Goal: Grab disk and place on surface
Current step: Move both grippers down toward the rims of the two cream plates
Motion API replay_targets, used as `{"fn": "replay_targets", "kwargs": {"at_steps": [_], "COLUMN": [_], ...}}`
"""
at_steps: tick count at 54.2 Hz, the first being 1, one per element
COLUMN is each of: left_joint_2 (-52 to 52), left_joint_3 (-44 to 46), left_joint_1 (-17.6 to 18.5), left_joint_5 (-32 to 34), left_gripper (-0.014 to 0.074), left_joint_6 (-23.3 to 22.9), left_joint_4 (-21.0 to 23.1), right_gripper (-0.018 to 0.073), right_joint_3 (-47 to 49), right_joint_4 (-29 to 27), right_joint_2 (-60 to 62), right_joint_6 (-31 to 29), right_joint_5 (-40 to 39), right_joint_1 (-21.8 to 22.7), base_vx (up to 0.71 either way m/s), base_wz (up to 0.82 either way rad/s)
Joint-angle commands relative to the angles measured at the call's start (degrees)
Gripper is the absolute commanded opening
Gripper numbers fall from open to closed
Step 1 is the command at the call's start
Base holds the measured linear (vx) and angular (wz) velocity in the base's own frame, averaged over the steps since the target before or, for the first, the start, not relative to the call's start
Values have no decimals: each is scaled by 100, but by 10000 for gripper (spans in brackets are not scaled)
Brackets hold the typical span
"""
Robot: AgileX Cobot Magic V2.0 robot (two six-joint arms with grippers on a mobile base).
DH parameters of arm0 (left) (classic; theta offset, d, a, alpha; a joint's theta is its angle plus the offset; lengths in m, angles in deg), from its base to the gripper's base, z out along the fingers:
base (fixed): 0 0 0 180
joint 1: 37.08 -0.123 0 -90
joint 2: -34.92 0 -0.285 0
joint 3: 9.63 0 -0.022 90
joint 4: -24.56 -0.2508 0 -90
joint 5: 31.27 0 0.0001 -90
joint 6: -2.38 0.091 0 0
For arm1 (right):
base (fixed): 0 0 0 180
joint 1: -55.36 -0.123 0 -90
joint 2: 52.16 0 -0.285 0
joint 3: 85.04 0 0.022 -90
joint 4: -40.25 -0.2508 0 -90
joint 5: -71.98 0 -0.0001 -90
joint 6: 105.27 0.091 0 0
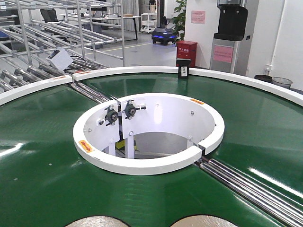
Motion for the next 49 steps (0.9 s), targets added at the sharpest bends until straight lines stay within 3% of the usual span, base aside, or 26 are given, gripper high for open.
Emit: {"fn": "replay_targets", "kwargs": {"at_steps": [1, 9, 19, 33, 39, 45, 49], "left_joint_2": [-229, -781, -1671, -3134, -3486, -3656, -3747], "left_joint_3": [185, 281, 923, 1934, 2215, 2287, 2287], "left_joint_1": [20, 20, 20, 20, -41, -242, -407], "left_joint_5": [368, -177, -1176, -1853, -2144, -2288, -2439], "left_gripper": [526, 507, 466, 442, 442, 442, 442], "left_joint_6": [-41, -149, -216, -137, 518, 1889, 2775], "left_joint_4": [11, 11, 11, 85, 866, 2356, 3113], "right_gripper": [363, 431, 436, 436, 436, 436, 436], "right_joint_3": [179, 179, 179, 179, 179, 179, 179], "right_joint_4": [4, 4, 4, 4, 4, 4, 4], "right_joint_2": [-8, -8, -8, -8, -8, -8, -8], "right_joint_6": [-27, -27, -27, -27, -27, -27, -27], "right_joint_5": [-416, -416, -416, -410, -398, -398, -398], "right_joint_1": [27, 27, 27, 27, 27, 27, 27], "base_vx": [0, 0, 0, 0, 0, 0, 0], "base_wz": [0, 0, 0, 0, 0, 0, 0]}}
